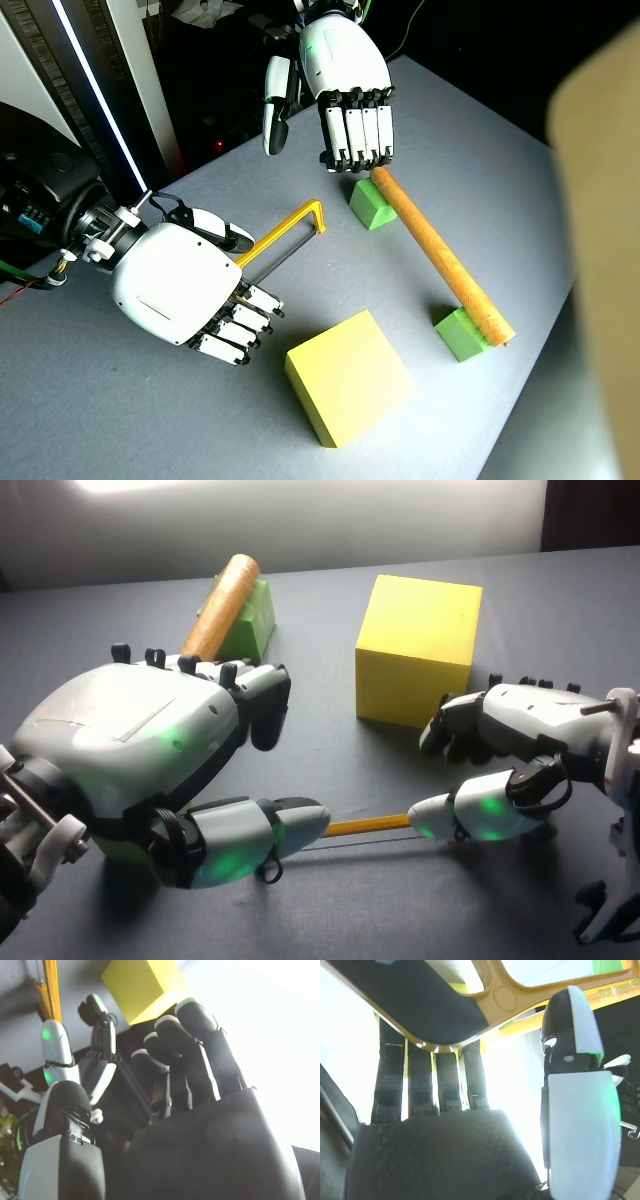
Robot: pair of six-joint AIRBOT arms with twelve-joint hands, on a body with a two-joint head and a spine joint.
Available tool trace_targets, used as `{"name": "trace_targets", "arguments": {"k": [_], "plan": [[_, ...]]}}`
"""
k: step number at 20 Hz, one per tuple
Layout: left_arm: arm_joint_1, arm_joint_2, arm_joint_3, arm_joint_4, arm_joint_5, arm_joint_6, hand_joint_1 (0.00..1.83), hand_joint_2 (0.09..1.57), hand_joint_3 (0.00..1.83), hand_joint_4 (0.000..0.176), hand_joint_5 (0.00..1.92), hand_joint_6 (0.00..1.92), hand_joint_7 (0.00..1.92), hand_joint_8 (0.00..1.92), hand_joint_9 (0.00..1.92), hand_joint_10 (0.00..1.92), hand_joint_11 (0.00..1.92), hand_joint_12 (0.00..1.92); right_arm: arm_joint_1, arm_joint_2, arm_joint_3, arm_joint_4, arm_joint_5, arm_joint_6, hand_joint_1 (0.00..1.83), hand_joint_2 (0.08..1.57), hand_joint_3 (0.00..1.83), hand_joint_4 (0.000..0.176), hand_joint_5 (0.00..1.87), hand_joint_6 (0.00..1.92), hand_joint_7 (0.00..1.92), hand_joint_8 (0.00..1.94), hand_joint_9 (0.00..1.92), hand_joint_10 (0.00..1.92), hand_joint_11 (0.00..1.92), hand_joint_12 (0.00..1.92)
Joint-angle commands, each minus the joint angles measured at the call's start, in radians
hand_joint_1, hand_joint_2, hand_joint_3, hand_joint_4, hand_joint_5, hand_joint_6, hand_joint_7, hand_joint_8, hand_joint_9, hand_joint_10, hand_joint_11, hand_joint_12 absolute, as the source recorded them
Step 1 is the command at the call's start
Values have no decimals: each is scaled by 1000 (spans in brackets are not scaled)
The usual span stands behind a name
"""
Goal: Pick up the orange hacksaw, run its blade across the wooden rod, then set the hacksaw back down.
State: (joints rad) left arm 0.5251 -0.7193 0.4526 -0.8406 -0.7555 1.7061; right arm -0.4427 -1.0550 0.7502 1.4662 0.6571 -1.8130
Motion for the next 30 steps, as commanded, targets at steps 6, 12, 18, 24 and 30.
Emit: {"name": "trace_targets", "arguments": {"k": [6, 12, 18, 24, 30], "plan": [[-26, 6, 10, 54, -63, -5, 226, 1226, 1, 0, 642, 189, 636, 420, 505, 593, 168, 1109, 54, 52, -11, -55, 28, 12, 755, 910, 0, 0, 233, 0, 256, 1, 258, 1, 0, 636], [-51, 7, 30, 54, -32, 2, 294, 1213, 2, 0, 558, 522, 580, 703, 479, 811, 212, 1201, 137, 191, -69, -55, -23, -14, 720, 885, 0, 0, 222, 13, 276, 15, 272, 18, 0, 634], [-51, 8, 35, 54, -22, 2, 379, 1205, 6, 0, 251, 1921, 199, 1921, 310, 1921, 407, 1921, 223, 424, -71, 19, -283, -195, 586, 830, 0, 0, 208, 1908, 245, 1935, 346, 1916, 471, 1919], [-53, 7, 43, 54, -15, 2, 835, 1205, 0, 0, 1453, 1921, 1619, 1921, 1591, 1921, 1565, 1921, 246, 492, -68, -79, -312, -198, 497, 1397, 37, 0, 1411, 1921, 1515, 1941, 1559, 1921, 1590, 1921], [-43, 7, 48, 54, 3, 5, 1351, 1195, 7, 89, 1552, 1921, 1589, 1921, 1596, 1921, 1606, 1921, 245, 485, -64, -98, -294, -198, 786, 1512, 1, 176, 1414, 1921, 1526, 1941, 1570, 1921, 1597, 1921]]}}
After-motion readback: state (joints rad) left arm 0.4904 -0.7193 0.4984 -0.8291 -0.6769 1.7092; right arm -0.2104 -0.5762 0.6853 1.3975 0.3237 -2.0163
